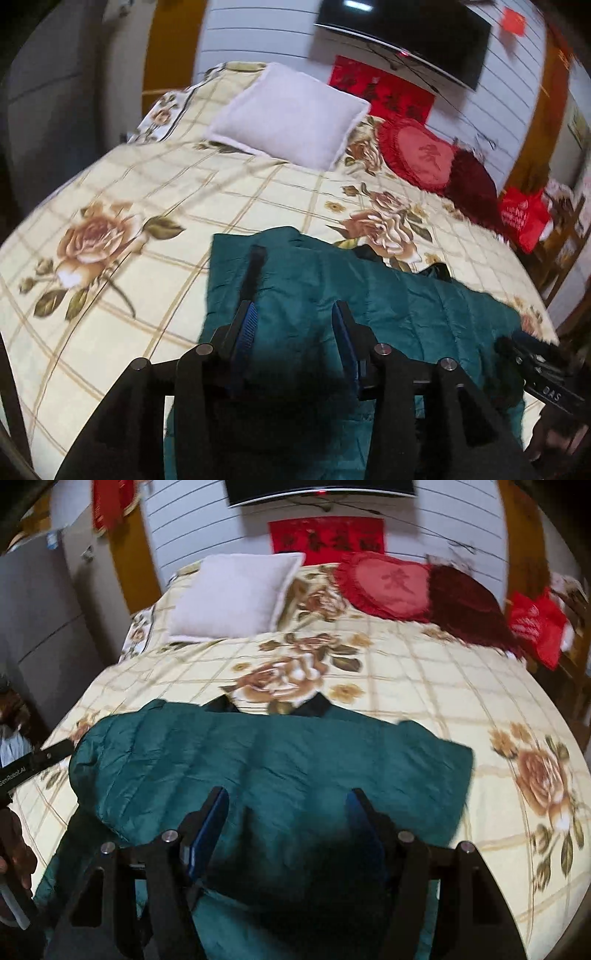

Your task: Fold large clothes

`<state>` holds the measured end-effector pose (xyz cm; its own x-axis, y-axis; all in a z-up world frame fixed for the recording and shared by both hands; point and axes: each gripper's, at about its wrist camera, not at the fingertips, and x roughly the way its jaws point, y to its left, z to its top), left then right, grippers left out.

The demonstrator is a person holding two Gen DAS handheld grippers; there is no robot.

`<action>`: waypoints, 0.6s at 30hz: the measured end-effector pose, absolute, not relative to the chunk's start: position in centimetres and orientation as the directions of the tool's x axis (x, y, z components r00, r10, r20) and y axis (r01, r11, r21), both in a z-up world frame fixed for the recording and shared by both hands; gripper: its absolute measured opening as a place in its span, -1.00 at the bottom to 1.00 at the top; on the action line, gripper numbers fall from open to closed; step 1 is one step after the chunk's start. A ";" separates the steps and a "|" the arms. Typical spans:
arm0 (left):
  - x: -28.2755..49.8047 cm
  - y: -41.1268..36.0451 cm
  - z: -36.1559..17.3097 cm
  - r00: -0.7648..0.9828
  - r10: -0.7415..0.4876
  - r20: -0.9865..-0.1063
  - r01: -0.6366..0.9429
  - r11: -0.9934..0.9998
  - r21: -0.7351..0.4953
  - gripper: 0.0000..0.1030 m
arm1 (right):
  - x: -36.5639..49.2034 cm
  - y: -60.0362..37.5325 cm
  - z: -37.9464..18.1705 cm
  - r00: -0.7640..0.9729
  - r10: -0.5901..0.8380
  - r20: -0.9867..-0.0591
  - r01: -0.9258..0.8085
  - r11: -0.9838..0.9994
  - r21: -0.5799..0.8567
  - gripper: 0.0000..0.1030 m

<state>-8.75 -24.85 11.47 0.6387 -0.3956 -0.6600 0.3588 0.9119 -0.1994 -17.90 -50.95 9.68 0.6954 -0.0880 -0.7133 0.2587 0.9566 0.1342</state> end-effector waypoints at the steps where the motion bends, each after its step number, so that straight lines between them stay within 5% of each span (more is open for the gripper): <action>1: -8.7 -25.5 11.1 0.639 -0.389 -0.664 0.368 0.912 -0.181 -0.07 | -17.1 -50.6 9.4 0.688 -0.094 -0.719 0.254 0.960 0.118 0.35; 18: -6.8 -30.3 5.5 0.610 -0.267 -0.746 0.406 0.914 0.005 -0.06 | -12.2 -51.8 4.0 0.597 -0.169 -0.785 0.320 0.946 0.040 0.69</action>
